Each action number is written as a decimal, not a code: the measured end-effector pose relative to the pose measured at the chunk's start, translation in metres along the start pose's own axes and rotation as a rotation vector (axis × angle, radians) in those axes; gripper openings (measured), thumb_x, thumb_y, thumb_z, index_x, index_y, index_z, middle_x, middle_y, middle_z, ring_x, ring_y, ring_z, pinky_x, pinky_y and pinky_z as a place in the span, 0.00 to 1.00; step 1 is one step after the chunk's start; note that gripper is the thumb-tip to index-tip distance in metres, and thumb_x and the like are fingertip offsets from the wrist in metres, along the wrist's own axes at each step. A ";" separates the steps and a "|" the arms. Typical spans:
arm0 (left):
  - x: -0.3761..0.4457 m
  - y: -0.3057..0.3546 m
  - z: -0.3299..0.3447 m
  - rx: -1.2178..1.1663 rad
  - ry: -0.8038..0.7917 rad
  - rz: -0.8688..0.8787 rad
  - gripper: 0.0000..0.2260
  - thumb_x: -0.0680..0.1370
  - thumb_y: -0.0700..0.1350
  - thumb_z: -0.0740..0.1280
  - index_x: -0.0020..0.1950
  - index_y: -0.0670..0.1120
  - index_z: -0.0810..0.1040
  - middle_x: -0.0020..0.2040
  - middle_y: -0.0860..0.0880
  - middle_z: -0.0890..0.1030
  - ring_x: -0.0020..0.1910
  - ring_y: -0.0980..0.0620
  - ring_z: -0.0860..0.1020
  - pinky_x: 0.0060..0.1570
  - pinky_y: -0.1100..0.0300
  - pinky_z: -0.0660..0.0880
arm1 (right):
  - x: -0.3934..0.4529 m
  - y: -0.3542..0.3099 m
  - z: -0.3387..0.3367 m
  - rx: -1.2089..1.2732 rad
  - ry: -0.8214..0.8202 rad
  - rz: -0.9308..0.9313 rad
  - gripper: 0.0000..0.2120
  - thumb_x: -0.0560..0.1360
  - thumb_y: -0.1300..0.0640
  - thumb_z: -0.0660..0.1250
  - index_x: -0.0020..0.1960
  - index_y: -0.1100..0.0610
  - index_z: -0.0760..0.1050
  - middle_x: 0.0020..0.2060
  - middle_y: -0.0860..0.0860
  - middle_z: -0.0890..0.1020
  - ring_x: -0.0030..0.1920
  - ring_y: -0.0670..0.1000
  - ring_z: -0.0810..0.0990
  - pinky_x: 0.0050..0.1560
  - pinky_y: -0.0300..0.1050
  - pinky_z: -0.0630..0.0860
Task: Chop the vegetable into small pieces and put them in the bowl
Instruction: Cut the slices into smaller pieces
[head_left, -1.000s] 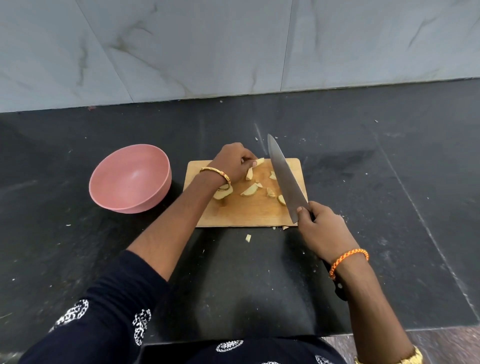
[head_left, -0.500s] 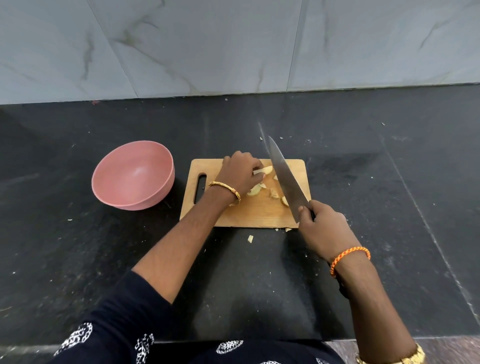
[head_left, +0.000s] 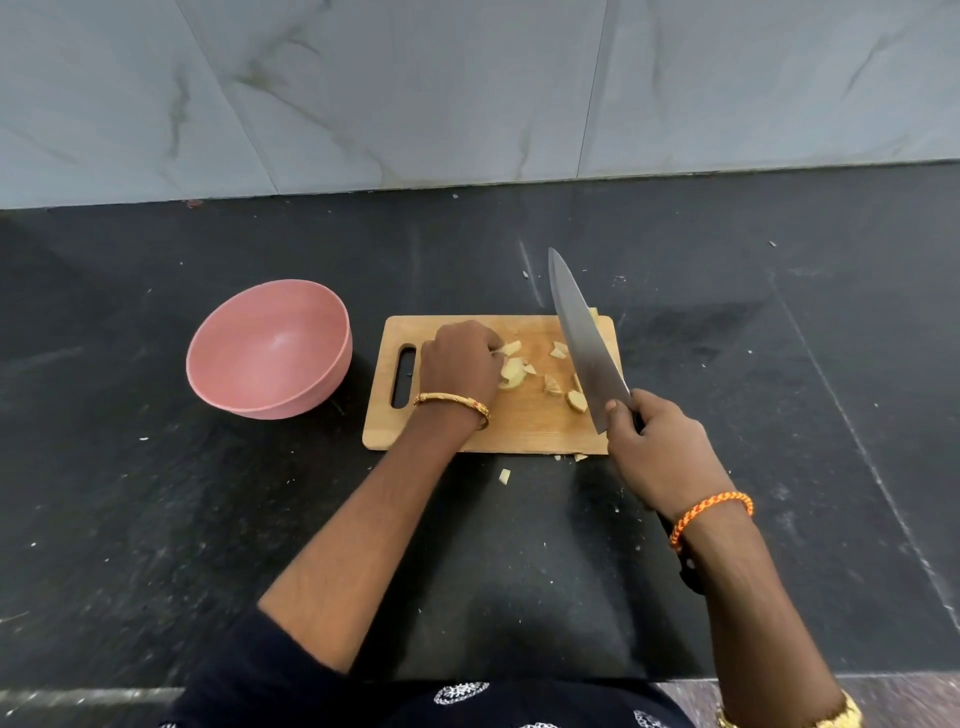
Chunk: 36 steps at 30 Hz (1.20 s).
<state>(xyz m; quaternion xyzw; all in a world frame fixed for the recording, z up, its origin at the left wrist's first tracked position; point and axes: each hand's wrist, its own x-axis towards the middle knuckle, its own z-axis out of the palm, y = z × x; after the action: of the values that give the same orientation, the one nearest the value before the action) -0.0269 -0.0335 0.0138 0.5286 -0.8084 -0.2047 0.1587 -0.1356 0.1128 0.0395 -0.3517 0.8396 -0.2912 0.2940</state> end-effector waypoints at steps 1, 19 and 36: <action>-0.002 0.002 0.001 0.010 0.021 0.005 0.09 0.76 0.43 0.66 0.53 0.43 0.82 0.50 0.44 0.83 0.51 0.45 0.79 0.54 0.49 0.76 | -0.001 0.001 0.001 -0.001 0.007 -0.008 0.12 0.80 0.53 0.55 0.44 0.57 0.73 0.35 0.54 0.77 0.46 0.59 0.77 0.40 0.47 0.73; -0.011 -0.018 0.018 -0.228 0.013 0.209 0.10 0.78 0.42 0.63 0.48 0.39 0.83 0.45 0.46 0.82 0.43 0.53 0.77 0.45 0.67 0.73 | -0.005 0.004 0.001 0.016 -0.017 -0.031 0.12 0.80 0.53 0.55 0.44 0.56 0.73 0.33 0.51 0.75 0.36 0.51 0.74 0.34 0.42 0.70; -0.018 -0.037 0.006 -0.137 0.167 0.223 0.08 0.73 0.44 0.71 0.51 0.46 0.83 0.52 0.49 0.83 0.53 0.50 0.79 0.58 0.49 0.63 | -0.009 0.005 0.003 0.050 -0.030 -0.023 0.13 0.80 0.52 0.56 0.44 0.58 0.73 0.32 0.54 0.76 0.32 0.51 0.74 0.38 0.49 0.77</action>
<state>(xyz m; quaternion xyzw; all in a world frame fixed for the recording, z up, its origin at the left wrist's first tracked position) 0.0069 -0.0288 -0.0106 0.4387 -0.8302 -0.1960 0.2829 -0.1303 0.1220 0.0361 -0.3582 0.8235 -0.3101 0.3119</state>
